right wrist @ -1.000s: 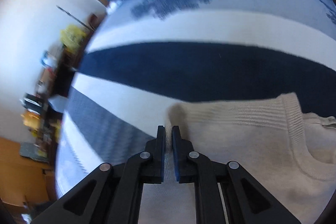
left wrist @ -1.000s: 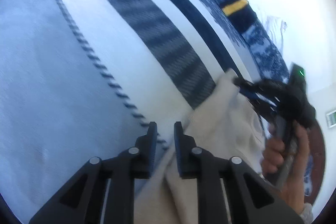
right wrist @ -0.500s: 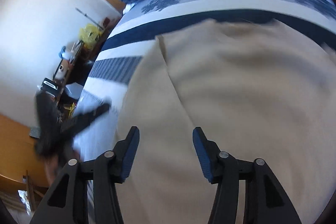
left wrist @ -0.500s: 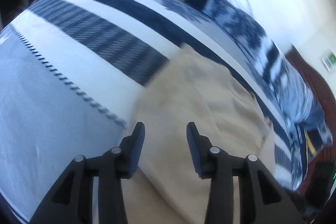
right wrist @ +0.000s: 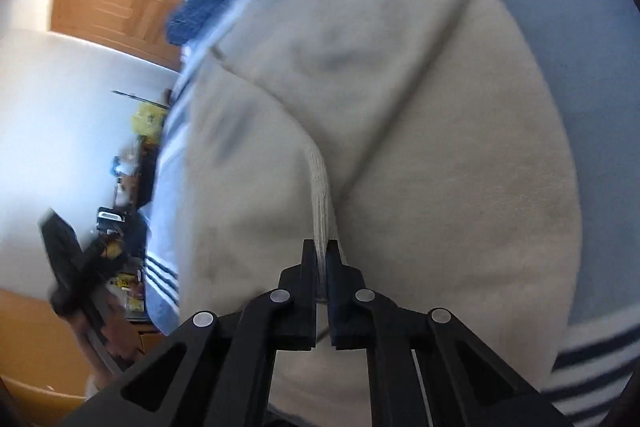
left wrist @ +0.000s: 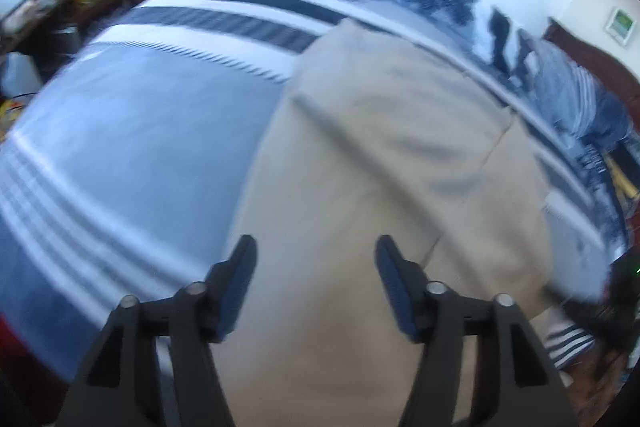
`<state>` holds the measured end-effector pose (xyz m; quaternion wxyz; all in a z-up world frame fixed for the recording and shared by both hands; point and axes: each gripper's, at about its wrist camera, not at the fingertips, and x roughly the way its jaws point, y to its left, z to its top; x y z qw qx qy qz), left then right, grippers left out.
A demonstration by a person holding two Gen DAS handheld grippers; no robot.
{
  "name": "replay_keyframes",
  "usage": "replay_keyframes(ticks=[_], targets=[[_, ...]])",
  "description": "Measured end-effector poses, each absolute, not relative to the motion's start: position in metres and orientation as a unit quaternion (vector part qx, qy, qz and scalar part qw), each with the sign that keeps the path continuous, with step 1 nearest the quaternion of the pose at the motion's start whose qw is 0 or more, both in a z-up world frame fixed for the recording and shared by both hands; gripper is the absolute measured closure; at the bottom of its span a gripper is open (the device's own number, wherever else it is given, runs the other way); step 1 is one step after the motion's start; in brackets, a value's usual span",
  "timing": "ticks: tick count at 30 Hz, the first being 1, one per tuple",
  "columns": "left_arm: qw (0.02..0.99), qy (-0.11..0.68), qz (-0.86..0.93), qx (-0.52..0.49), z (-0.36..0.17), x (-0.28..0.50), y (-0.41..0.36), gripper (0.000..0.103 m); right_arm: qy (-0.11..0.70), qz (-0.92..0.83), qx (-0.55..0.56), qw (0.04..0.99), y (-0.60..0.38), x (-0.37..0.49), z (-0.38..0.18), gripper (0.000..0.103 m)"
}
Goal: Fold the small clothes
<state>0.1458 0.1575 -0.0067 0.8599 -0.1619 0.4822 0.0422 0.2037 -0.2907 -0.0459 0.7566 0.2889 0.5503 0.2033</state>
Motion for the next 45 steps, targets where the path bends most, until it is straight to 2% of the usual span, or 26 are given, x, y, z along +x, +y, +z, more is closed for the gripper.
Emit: replay_keyframes(ticks=[2,4,5,6,7,9,10,11,15,17,20,23,25,26,27,29,30,31,32,33,37,41,45], targets=[[0.849,0.496,0.061,-0.172,-0.019,0.124,0.166,0.037,0.534,0.19,0.281,0.774,-0.294,0.193,-0.033,0.098],[0.841,0.504,0.069,-0.184,-0.029,0.111,0.172,0.037,0.548,0.162,0.246,0.783,-0.295,0.19,-0.04,0.091],[0.839,0.507,0.076,-0.183,-0.036,0.102,0.175,0.037,0.57,0.136,0.208,0.783,-0.295,0.191,-0.049,0.078],[0.839,0.507,0.077,-0.181,-0.039,0.096,0.176,0.037,0.581,0.118,0.195,0.781,-0.299,0.186,-0.053,0.07],[0.839,0.505,0.076,-0.186,-0.043,0.088,0.179,0.037,0.577,0.117,0.204,0.782,-0.304,0.179,-0.051,0.066],[0.837,0.497,0.07,-0.217,-0.051,0.073,0.188,0.037,0.537,0.15,0.249,0.792,-0.322,0.152,-0.037,0.028],[0.836,0.497,0.07,-0.223,-0.053,0.07,0.191,0.037,0.517,0.153,0.262,0.8,-0.333,0.138,-0.031,0.021],[0.835,0.497,0.074,-0.225,-0.055,0.068,0.193,0.037,0.501,0.145,0.264,0.812,-0.345,0.123,-0.027,0.017],[0.836,0.494,0.082,-0.225,-0.053,0.065,0.198,0.037,0.506,0.112,0.29,0.805,-0.379,0.098,-0.039,0.017],[0.829,0.504,0.081,-0.23,-0.06,0.064,0.199,0.037,0.515,0.107,0.316,0.789,-0.389,0.098,-0.049,0.018],[0.824,0.509,0.074,-0.238,-0.067,0.066,0.197,0.037,0.543,0.117,0.334,0.761,-0.393,0.098,-0.063,0.031],[0.824,0.504,0.058,-0.253,-0.065,0.065,0.197,0.037,0.559,0.112,0.337,0.75,-0.387,0.095,-0.076,0.034],[0.824,0.501,0.045,-0.261,-0.064,0.064,0.195,0.037,0.557,0.116,0.341,0.749,-0.383,0.091,-0.078,0.041],[0.823,0.504,0.045,-0.257,-0.065,0.064,0.193,0.037,0.561,0.122,0.34,0.745,-0.38,0.092,-0.079,0.05],[0.823,0.507,0.045,-0.253,-0.067,0.065,0.192,0.041,0.567,0.122,0.336,0.742,-0.375,0.093,-0.082,0.052],[0.819,0.518,0.043,-0.243,-0.072,0.068,0.186,0.056,0.578,0.118,0.316,0.743,-0.371,0.09,-0.09,0.052],[0.817,0.522,0.038,-0.24,-0.074,0.069,0.183,0.07,0.579,0.118,0.309,0.745,-0.367,0.093,-0.092,0.055],[0.816,0.526,0.028,-0.239,-0.075,0.072,0.18,0.083,0.58,0.121,0.302,0.747,-0.362,0.096,-0.092,0.062],[0.816,0.528,0.019,-0.235,-0.075,0.073,0.177,0.09,0.582,0.118,0.294,0.749,-0.359,0.097,-0.092,0.086],[0.816,0.528,0.015,-0.234,-0.075,0.073,0.176,0.095,0.586,0.114,0.285,0.75,-0.357,0.098,-0.093,0.097],[0.816,0.524,0.016,-0.244,-0.066,0.071,0.177,0.097,0.574,0.118,0.28,0.76,-0.361,0.095,-0.084,0.098],[0.808,0.514,-0.02,-0.287,-0.033,0.05,0.18,0.097,0.534,0.126,0.319,0.773,-0.384,0.082,-0.054,0.1],[0.802,0.539,-0.034,-0.254,-0.026,0.03,0.165,0.097,0.519,0.111,0.293,0.795,-0.4,0.066,-0.019,0.1]])
